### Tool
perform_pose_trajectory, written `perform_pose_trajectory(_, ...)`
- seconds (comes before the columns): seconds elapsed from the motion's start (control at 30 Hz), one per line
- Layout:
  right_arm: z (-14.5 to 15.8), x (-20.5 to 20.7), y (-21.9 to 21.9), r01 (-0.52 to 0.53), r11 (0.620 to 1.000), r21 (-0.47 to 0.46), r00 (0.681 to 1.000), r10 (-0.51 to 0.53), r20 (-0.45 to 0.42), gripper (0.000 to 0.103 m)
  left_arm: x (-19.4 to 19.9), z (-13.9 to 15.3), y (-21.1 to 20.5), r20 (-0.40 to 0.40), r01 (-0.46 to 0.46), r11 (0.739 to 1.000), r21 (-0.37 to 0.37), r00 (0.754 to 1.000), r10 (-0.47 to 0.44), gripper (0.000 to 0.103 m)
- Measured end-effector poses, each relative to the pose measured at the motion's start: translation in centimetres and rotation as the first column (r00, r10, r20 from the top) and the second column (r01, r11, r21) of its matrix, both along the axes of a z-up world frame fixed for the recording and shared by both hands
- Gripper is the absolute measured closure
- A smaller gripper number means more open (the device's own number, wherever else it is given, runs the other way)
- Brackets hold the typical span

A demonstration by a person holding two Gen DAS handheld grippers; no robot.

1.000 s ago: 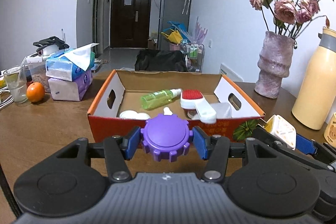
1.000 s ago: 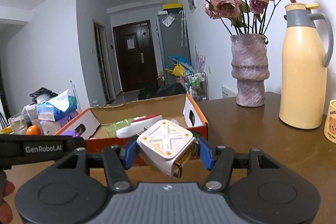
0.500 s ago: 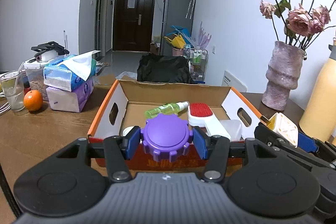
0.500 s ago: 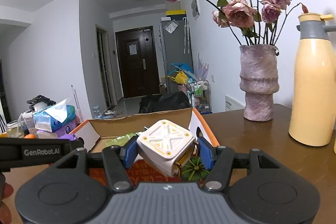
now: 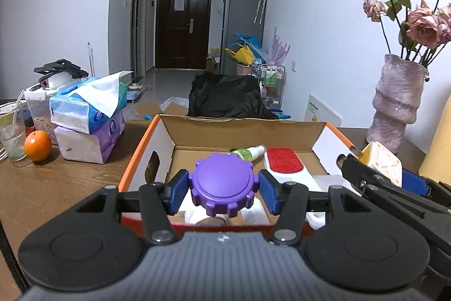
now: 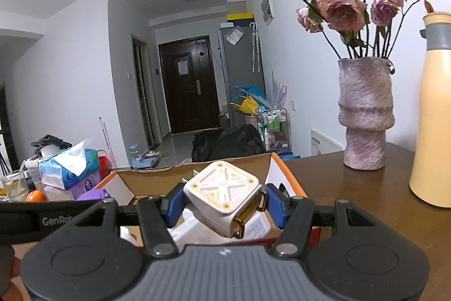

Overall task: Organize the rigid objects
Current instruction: 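Lift the purple cap and plug and carry both over the cardboard box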

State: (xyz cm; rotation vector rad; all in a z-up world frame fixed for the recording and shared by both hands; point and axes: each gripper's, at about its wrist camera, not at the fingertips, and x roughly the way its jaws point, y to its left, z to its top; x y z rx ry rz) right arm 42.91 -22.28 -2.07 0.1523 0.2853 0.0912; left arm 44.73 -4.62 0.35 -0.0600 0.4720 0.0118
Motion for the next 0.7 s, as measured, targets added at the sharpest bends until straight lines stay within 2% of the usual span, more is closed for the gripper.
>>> perform_pose_trajectory(0.7, -0.6, 6.2, -0.3, -0.010, 1.000, -0.008, 0.999, 0.010, -0.031, 0.044, 5.9, -0.9, 1.4, -0.005, -0.021, 0.999, 0.039, 1.000, 0.021, 0.048)
